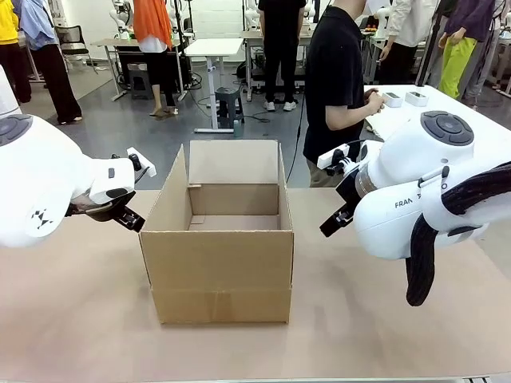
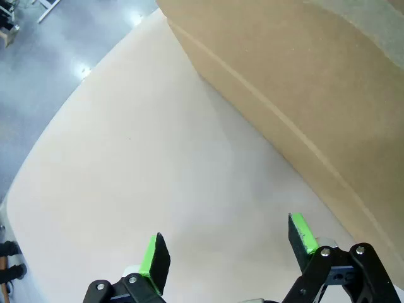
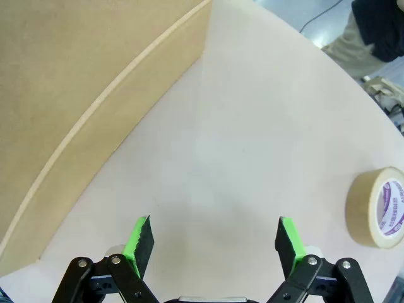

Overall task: Wrap the clocks to prevent damage.
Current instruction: Open the side flaps of the Package Box.

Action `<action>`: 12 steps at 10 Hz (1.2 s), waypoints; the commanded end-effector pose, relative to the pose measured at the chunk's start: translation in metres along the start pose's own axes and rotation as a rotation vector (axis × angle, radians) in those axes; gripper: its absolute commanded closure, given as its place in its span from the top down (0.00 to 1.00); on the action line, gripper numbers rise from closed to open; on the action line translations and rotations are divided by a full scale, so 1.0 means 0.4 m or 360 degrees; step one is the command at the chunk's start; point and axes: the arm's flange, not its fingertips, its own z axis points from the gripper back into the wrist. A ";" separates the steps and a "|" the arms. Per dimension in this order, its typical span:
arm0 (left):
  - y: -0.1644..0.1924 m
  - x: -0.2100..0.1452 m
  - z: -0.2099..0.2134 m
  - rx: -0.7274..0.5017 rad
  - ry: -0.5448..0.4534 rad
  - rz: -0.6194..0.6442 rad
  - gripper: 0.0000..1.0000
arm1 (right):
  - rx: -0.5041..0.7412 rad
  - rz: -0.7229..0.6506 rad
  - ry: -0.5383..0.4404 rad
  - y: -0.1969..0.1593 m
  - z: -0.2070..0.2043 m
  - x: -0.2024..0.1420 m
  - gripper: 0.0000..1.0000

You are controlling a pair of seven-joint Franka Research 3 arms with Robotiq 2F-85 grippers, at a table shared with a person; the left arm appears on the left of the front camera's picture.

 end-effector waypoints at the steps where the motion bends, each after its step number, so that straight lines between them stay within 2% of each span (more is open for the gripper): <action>1: 0.000 0.000 0.000 0.0000 0.0000 0.0000 1.00 | 0.0000 0.0000 0.0000 0.000 0.000 0.000 1.00; 5: 0.000 0.000 0.000 0.0000 0.0000 0.0000 1.00 | 0.0000 0.0000 0.0000 0.000 0.000 0.000 1.00; 6: 0.049 0.043 0.117 -0.0018 0.0005 -0.0120 1.00 | -0.0017 0.0036 -0.0067 -0.041 0.119 0.000 1.00; 8: 0.058 0.049 0.280 0.0020 0.0035 -0.0253 1.00 | -0.0101 0.0057 -0.0076 -0.073 0.325 -0.038 1.00; 10: 0.046 0.079 0.394 0.0114 0.0077 -0.0323 1.00 | -0.0158 0.0022 -0.0128 -0.086 0.493 -0.060 1.00; 12: 0.046 0.082 0.478 0.0191 0.0035 -0.0285 1.00 | -0.0234 0.0017 -0.0187 -0.086 0.630 -0.078 1.00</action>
